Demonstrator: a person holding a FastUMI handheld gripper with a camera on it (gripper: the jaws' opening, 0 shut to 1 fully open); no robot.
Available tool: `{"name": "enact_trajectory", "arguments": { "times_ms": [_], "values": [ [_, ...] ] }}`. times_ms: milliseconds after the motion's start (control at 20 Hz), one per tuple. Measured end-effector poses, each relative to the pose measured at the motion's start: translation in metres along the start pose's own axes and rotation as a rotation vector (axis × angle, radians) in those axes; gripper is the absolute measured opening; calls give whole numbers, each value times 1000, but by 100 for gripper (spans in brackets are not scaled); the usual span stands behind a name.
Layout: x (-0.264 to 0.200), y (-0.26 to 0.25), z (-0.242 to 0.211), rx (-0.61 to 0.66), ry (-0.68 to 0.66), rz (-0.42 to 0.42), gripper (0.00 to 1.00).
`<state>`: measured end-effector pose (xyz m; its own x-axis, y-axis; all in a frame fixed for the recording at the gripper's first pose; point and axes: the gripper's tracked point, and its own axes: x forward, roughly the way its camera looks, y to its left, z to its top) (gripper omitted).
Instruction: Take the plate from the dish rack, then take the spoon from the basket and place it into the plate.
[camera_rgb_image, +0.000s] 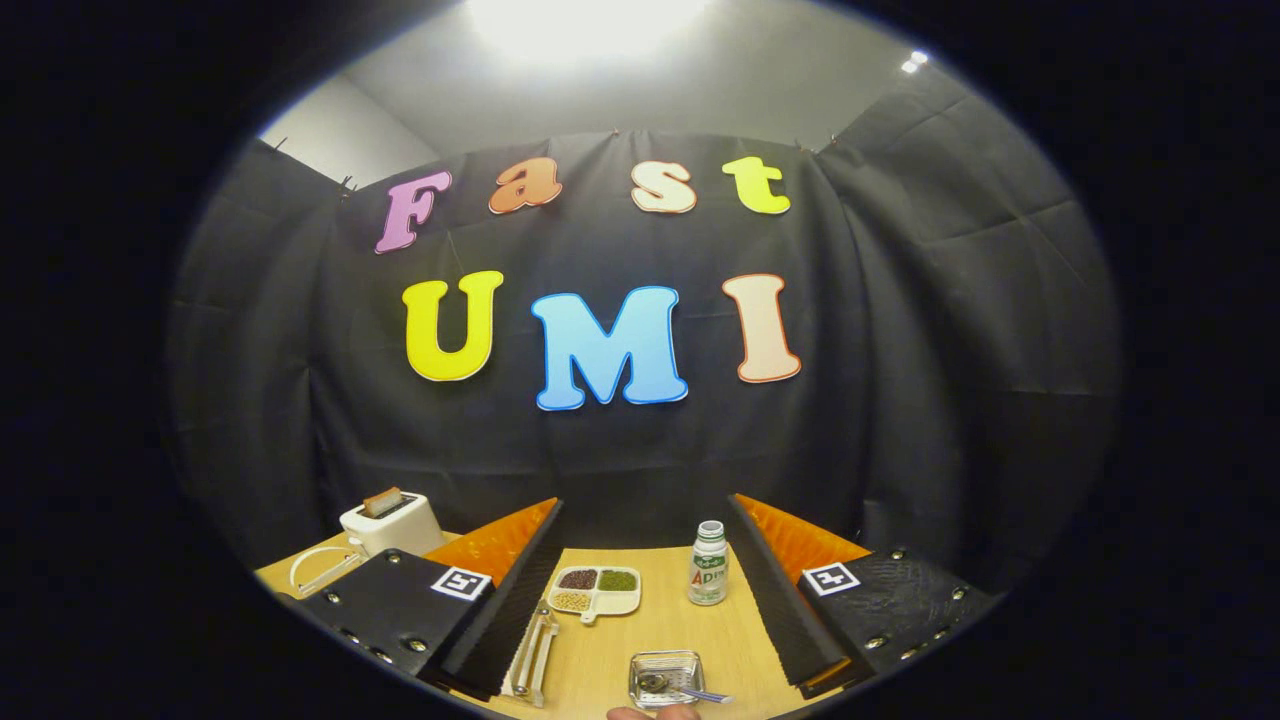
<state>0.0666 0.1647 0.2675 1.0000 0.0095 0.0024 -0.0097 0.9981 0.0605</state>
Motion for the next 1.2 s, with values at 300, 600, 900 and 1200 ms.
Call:
{"name": "enact_trajectory", "arguments": {
  "times_ms": [300,600,900,1200],
  "values": [
    [22,56,-29,31,238,47,98],
    [37,117,-70,46,490,115,98],
    [37,152,-116,35,718,80,98],
    [42,182,-161,54,904,17,97]
  ]
}}
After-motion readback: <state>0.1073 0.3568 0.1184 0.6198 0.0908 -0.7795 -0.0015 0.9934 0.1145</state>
